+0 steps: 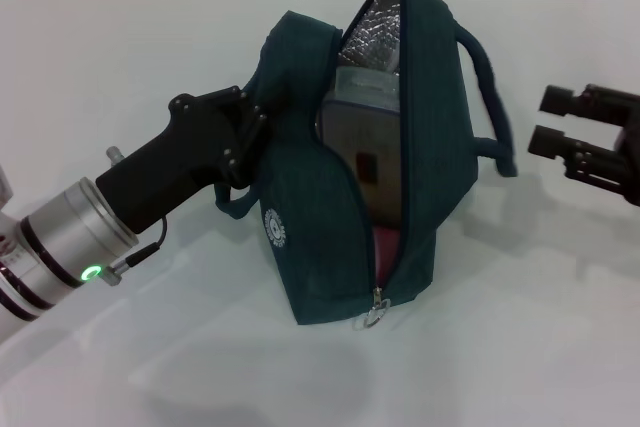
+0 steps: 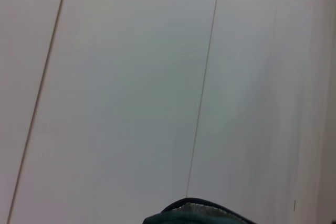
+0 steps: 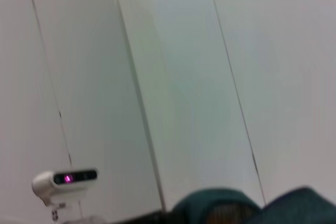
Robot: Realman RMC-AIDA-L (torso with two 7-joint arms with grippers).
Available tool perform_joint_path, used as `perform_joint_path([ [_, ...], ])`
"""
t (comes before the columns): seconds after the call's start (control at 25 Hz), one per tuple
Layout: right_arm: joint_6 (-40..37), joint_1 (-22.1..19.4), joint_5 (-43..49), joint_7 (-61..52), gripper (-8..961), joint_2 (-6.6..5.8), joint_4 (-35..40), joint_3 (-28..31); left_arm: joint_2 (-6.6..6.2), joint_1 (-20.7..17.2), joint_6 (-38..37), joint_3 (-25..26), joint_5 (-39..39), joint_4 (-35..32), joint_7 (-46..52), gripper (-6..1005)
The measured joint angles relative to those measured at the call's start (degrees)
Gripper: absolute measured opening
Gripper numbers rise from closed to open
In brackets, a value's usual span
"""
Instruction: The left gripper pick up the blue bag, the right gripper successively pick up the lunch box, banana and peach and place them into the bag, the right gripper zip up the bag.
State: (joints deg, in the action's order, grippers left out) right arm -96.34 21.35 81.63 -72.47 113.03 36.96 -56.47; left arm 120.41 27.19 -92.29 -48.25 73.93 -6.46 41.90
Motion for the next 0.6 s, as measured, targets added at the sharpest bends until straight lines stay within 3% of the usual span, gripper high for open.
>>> perform_joint_path([
  [0.16,-5.6,-1.3,0.5,4.1,530,0.78,0.0,3.3,0.00,0.2,0.3,0.0,0.0,0.0,0.1,42],
  [0.36,-9.6,0.6,10.2,5.0,563,0.56,0.3,-1.6,0.09,0.5,0.4,0.0,0.0,0.1,0.2,42],
  [0.6,-2.1,5.5,19.3,4.1,569,2.79,-3.8,-8.4,0.17,1.5,0.4,0.0,-0.1,1.4,0.3,42],
])
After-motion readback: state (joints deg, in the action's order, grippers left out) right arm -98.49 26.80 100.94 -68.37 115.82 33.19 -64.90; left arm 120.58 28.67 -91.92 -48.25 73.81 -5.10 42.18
